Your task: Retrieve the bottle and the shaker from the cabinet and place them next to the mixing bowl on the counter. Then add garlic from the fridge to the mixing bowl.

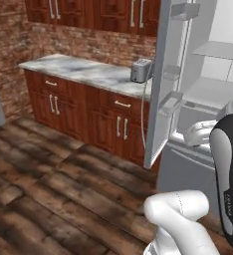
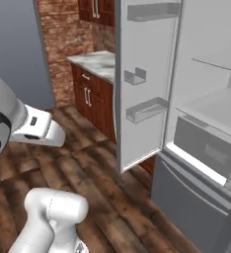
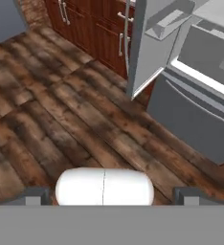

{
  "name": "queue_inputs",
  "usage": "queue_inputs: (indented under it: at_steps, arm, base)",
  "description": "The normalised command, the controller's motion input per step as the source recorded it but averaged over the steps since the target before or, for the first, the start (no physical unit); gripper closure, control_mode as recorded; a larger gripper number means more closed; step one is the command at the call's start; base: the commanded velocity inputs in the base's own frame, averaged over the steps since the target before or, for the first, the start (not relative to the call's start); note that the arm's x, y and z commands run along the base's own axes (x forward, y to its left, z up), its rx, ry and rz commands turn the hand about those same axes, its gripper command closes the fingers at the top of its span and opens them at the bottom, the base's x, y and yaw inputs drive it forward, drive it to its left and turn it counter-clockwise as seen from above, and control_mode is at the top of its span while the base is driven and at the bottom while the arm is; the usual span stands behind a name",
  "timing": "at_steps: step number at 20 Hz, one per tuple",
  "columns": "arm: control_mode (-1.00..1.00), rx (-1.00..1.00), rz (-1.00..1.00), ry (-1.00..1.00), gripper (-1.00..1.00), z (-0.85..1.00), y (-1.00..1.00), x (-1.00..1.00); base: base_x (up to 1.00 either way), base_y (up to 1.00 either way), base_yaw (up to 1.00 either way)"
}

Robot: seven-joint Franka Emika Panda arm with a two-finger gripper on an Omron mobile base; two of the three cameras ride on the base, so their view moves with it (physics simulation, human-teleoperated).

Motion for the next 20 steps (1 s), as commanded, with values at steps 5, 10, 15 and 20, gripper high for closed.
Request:
queue_inputs:
  at_steps: [5,10,15,20]
  arm:
    - [1.00,0.00,0.00,0.00,-1.00,0.00,0.00,0.00]
    - [1.00,0.00,0.00,0.00,-1.00,0.00,0.00,0.00]
    - [1.00,0.00,0.00,0.00,-1.00,0.00,0.00,0.00]
    - [1.00,0.00,0.00,0.00,-1.00,0.00,0.00,0.00]
  base:
    - [0.58,0.00,-0.64]
    - [0.50,0.07,-0.67]
    - [0.43,0.00,-0.56]
    - [0.50,0.00,-0.40]
